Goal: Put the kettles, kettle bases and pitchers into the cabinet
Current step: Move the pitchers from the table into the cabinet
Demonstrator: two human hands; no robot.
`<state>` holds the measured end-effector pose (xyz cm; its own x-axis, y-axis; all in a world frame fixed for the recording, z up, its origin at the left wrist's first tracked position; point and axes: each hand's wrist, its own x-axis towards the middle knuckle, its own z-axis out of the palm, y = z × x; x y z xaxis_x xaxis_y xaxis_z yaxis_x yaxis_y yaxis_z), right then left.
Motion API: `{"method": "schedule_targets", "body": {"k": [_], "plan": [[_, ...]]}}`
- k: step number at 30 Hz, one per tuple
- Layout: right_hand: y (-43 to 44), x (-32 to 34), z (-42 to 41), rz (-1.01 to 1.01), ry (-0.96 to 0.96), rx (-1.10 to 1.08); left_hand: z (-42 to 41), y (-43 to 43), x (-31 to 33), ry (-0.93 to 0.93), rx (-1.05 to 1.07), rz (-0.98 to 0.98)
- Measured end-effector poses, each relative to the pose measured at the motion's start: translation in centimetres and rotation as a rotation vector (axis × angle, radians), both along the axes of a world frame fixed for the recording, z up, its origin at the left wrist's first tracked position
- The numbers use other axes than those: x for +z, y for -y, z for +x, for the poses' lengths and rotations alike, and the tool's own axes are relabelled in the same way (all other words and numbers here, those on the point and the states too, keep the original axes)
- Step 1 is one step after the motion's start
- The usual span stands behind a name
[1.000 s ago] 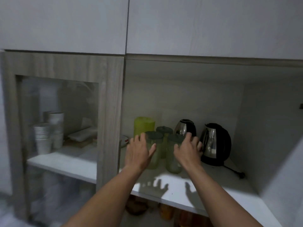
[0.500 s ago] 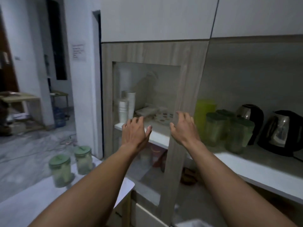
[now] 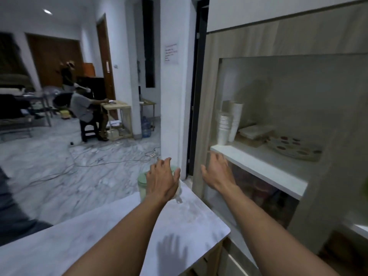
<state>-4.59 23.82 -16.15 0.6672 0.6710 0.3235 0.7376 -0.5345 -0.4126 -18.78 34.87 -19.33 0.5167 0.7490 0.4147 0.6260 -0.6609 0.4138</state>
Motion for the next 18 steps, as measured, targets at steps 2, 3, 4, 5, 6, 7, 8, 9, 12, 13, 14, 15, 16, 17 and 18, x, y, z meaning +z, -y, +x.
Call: {"method": "schedule_targets", "body": {"k": [2,3,4,5,6,7,8,9,12,13,14,15,16,17,18], "plan": [[-2.8,-1.8,0.5,-0.023,-0.039,0.047,0.0,-2.2,-1.7,-0.016,0.051,-0.057],[-4.0,-2.7,0.8,-0.029,-0.058,0.067,0.1,-3.1,-2.7,-0.019,0.073,-0.077],[-5.6,-3.7,1.4,-0.038,-0.074,0.089,0.4,-4.3,-3.7,-0.018,0.096,-0.099],[-6.7,-4.5,1.8,-0.043,-0.092,0.107,0.7,-5.3,-4.5,-0.012,0.111,-0.125],[-7.7,-5.3,2.2,-0.048,-0.114,0.125,0.9,-6.0,-5.2,-0.008,0.131,-0.154],[-9.0,-6.4,2.9,-0.055,-0.14,0.143,1.5,-7.0,-6.1,-0.007,0.157,-0.183],[-10.2,-7.4,3.6,-0.068,-0.162,0.155,2.0,-7.8,-6.9,-0.012,0.187,-0.213],[-11.2,-8.4,4.1,-0.078,-0.181,0.165,2.4,-8.5,-7.7,-0.017,0.209,-0.244],[-14.5,-11.9,6.1,-0.142,-0.241,0.176,3.7,-10.6,-10.7,0.004,0.261,-0.384],[-15.3,-12.9,6.6,-0.166,-0.262,0.174,4.1,-11.2,-11.8,0.024,0.283,-0.43],[-16.8,-14.7,7.4,-0.191,-0.284,0.179,4.9,-12.4,-13.4,0.032,0.311,-0.478],[-17.0,-15.2,7.5,-0.205,-0.296,0.177,4.9,-12.5,-14.0,0.045,0.323,-0.513],[-17.6,-16.1,7.8,-0.22,-0.315,0.179,5.2,-12.9,-14.9,0.061,0.34,-0.549],[-18.1,-17.1,8.1,-0.229,-0.346,0.177,5.6,-13.3,-15.7,0.09,0.361,-0.59],[-19.0,-18.2,8.6,-0.234,-0.384,0.174,6.3,-13.8,-16.6,0.126,0.388,-0.64]]}}
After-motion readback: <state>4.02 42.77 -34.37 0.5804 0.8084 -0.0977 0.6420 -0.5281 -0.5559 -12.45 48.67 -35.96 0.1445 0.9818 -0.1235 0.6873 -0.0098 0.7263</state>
